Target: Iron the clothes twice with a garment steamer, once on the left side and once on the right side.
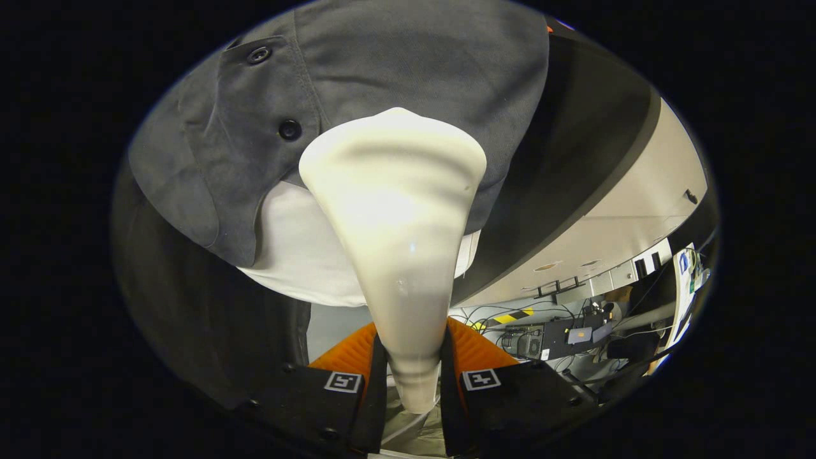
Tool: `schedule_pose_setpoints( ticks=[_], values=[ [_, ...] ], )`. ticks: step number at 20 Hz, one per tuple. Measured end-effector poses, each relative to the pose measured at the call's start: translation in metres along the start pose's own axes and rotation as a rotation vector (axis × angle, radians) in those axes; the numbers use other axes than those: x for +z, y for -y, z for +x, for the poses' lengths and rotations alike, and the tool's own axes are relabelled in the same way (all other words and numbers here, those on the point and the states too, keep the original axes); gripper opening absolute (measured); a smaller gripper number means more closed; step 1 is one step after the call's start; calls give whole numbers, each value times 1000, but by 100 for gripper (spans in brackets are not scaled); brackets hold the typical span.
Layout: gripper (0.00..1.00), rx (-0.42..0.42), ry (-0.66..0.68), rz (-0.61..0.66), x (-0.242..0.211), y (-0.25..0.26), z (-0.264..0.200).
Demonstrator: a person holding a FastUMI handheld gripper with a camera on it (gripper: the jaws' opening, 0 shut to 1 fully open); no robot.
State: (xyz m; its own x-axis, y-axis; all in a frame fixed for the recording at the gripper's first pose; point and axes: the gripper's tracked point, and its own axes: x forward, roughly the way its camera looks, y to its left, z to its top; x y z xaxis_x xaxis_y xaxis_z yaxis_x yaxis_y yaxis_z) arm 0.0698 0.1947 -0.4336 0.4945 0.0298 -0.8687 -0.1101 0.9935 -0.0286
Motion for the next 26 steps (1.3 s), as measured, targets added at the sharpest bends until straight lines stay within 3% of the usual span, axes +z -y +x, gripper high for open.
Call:
schedule_pose_setpoints(
  ticks=[16,26],
  values=[
    [43,-26,253,45,78,-12,-150],
    [43,18,453,26,143,-52,-244]
  ],
)
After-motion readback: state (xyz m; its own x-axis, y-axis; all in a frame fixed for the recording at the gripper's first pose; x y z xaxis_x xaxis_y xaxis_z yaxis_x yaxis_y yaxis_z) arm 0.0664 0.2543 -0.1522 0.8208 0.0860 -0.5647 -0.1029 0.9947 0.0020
